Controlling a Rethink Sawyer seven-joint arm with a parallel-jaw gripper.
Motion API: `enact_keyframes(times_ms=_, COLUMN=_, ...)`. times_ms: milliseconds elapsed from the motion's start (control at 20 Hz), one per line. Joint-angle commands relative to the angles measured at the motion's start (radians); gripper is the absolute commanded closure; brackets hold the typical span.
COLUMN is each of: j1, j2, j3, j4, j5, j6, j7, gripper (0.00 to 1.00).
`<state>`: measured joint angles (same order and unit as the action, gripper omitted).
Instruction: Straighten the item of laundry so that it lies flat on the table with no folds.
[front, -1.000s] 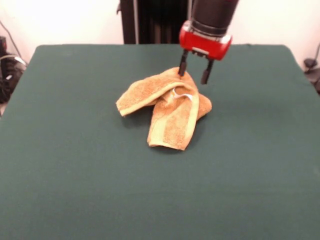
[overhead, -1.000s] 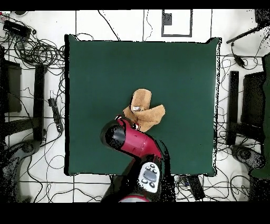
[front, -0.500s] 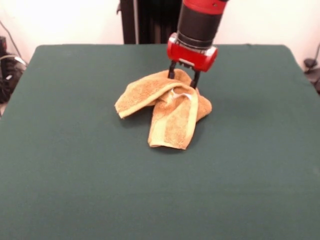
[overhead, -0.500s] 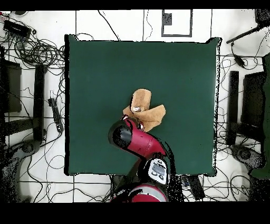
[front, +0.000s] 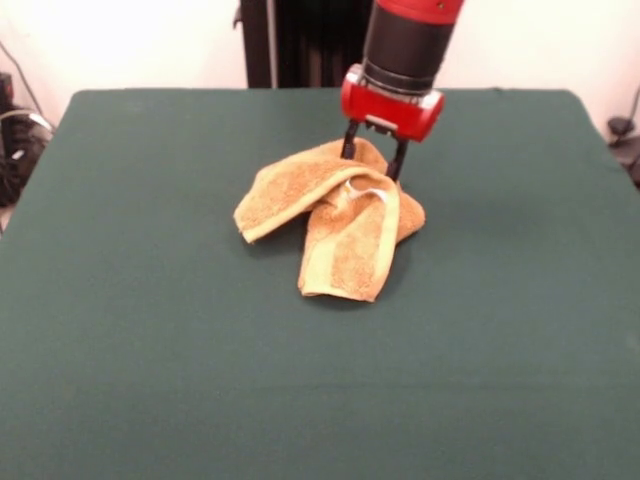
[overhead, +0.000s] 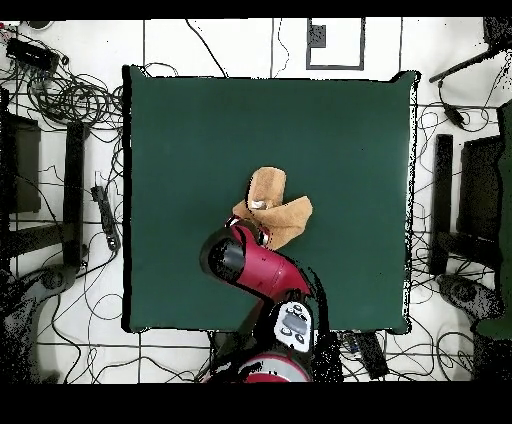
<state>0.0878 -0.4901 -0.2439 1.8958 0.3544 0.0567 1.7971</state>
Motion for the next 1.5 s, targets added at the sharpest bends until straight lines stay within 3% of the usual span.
enact_keyframes(times_ms=50, j1=0.034, j2=-0.091, j3=0.018, j4=-0.065, j5=-0.011, j6=0.087, j7=0.14, gripper=0.0)
enact_keyframes(times_ms=450, j1=0.04, j2=-0.122, j3=-0.047, j4=-0.222, j5=-0.042, j6=0.256, j7=0.081, gripper=0.0)
enact_keyframes(times_ms=750, j1=0.0, j2=-0.067, j3=0.003, j4=-0.249, j5=-0.074, j6=0.174, j7=0.074, gripper=0.0)
enact_keyframes(times_ms=900, j1=0.006, j2=-0.058, j3=0.028, j4=-0.212, j5=-0.085, j6=0.156, j7=0.093, gripper=0.0)
enact_keyframes(times_ms=1150, j1=0.09, j2=-0.139, j3=-0.013, j4=-0.135, j5=-0.077, j6=0.354, j7=0.147, gripper=0.0)
enact_keyframes(times_ms=1500, j1=0.103, j2=-0.136, j3=0.021, j4=-0.071, j5=-0.075, j6=0.33, j7=0.152, gripper=0.0)
